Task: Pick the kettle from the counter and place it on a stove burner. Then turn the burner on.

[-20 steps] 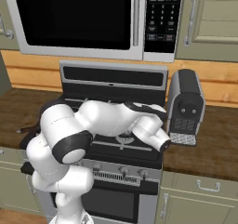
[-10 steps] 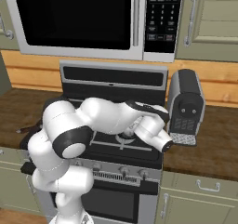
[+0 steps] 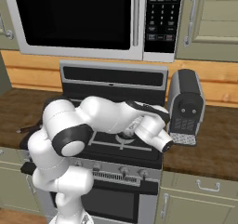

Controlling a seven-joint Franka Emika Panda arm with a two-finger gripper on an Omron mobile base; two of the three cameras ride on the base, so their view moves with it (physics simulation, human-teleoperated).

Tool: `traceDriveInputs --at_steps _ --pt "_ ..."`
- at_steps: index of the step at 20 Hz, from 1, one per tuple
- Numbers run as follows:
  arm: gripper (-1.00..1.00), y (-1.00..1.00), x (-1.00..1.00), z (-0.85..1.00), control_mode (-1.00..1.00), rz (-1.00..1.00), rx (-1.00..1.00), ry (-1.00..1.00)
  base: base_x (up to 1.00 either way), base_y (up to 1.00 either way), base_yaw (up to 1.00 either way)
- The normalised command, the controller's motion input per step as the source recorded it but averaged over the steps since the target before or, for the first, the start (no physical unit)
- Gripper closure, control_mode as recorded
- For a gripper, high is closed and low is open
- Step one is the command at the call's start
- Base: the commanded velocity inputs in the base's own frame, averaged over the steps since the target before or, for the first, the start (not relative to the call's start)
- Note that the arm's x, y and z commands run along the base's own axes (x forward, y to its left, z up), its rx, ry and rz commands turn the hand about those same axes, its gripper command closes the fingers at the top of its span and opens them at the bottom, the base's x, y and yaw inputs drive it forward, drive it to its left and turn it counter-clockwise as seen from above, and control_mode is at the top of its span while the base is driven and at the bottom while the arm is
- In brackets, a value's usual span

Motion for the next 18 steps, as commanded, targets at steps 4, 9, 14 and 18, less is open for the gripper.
traceDriveInputs --at_steps 4,9,14,18 --pt "-1.0 0.18 -0.02 0.0 -1.0 0.0 -0.12 0.0 0.0 0.0 0.0" --pt "-1.0 0.14 0.0 -0.07 -1.0 0.0 -0.24 0.02 0.0 0.0 0.0" --pt "-1.0 0.0 0.0 0.11 -1.0 0.0 -0.19 0.0 0.0 0.0 0.0" --pt "-1.0 0.0 0.0 0.4 -1.0 0.0 -0.09 0.01 0.0 0.0 0.0"
